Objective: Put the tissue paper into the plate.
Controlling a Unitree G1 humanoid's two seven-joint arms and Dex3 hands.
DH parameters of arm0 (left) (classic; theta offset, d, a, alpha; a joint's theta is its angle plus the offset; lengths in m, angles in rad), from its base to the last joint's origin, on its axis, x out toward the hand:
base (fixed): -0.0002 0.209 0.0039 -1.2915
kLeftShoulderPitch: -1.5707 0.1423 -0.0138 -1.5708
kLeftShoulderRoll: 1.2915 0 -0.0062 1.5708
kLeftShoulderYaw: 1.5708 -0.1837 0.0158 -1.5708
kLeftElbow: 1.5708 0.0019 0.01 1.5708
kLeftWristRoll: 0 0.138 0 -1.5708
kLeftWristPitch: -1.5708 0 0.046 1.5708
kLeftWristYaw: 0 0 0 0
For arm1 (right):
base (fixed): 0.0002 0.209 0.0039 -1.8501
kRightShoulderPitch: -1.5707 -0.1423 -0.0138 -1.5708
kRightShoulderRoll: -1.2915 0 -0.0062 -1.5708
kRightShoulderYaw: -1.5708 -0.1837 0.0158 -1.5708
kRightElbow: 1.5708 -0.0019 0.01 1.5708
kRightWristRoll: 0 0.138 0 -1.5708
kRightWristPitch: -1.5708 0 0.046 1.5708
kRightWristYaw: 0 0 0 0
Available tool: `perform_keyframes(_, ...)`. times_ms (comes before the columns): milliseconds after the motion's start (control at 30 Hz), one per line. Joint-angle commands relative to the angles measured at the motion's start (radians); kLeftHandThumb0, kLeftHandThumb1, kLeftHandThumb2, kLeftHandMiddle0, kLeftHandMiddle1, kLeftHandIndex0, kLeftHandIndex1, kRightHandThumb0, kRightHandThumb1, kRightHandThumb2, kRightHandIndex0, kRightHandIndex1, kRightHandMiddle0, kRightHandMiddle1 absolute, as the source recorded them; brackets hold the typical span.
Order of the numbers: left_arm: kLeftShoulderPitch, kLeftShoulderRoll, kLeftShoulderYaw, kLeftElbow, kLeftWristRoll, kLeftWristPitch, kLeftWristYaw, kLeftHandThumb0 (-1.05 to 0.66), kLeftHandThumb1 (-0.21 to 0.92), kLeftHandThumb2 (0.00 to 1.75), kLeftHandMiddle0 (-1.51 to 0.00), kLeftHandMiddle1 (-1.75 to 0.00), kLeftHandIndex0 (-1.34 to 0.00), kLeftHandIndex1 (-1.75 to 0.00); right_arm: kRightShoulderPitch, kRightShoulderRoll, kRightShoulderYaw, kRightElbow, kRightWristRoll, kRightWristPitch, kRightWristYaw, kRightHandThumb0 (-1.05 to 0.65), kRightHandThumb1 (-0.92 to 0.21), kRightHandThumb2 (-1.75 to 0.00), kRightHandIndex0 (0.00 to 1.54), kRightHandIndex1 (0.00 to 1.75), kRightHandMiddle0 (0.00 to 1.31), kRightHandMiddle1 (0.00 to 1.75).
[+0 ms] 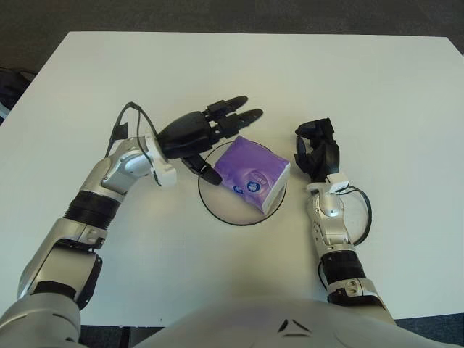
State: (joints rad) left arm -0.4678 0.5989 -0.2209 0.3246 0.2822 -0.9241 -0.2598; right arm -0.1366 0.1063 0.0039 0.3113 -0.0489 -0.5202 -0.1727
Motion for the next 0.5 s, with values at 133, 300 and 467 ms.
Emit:
perform_keyframes(133, 0.072, -0.108, 0.099, 0.133, -0.281, 0.125, -0.016, -1.04, 0.92, 0.6, 0.0, 0.0, 0.0, -0.07, 0.204, 0.013, -0.001, 0.214, 0.003, 0.071, 0.009, 0.0, -0.92, -0.39, 0.42, 1.48, 0.18, 1.58)
perform_keyframes(300, 0.035, -0.173, 0.158, 0.285, -0.298, 0.058, 0.043, -1.04, 0.92, 0.75, -0.04, -0.01, 0.0, -0.15, 0.2, 0.008, -0.006, 0.217, 0.004, 0.073, 0.012, 0.0, -0.92, -0.39, 0.44, 1.46, 0.16, 1.6)
perform_keyframes(467, 0.137, -0.227, 0.195, 0.087, -0.404, 0.11, 0.048, -1.05, 0.92, 0.87, -0.06, -0.02, 0.0, -0.21, 0.197, 0.006, -0.008, 0.22, 0.004, 0.066, 0.013, 0.0, -0.92, -0.39, 0.45, 1.48, 0.16, 1.58)
